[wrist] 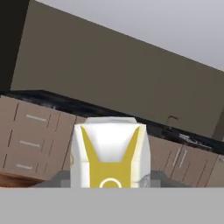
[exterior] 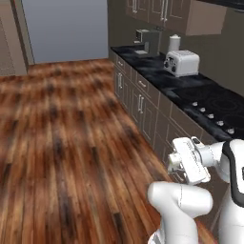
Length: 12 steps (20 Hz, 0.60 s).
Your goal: Move the drinks to the dining counter.
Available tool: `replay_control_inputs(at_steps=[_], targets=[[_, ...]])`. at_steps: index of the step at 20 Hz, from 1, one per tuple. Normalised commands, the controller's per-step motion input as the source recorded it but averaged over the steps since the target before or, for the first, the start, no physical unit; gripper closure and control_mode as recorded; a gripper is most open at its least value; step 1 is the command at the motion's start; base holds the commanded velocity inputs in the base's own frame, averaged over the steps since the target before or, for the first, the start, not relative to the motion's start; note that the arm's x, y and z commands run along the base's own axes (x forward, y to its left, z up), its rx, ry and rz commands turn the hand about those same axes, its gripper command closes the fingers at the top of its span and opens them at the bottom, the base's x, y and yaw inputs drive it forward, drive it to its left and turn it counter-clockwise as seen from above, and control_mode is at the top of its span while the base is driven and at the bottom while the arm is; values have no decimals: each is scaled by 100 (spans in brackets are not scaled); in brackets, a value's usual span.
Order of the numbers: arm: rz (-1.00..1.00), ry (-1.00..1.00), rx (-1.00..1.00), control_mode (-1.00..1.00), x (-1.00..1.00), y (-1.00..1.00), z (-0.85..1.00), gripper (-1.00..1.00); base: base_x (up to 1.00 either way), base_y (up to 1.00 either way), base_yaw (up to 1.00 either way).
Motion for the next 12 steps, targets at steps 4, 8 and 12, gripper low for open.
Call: replay_control_inputs(at_steps=[4, 8, 12], targets=[[0, 0, 0, 100, 0, 0, 0, 100, 3, 31, 41], [0, 0, 0, 100, 0, 0, 0, 100, 7, 28, 35], [0, 0, 0, 100, 0, 0, 0, 100, 16, 29, 23]])
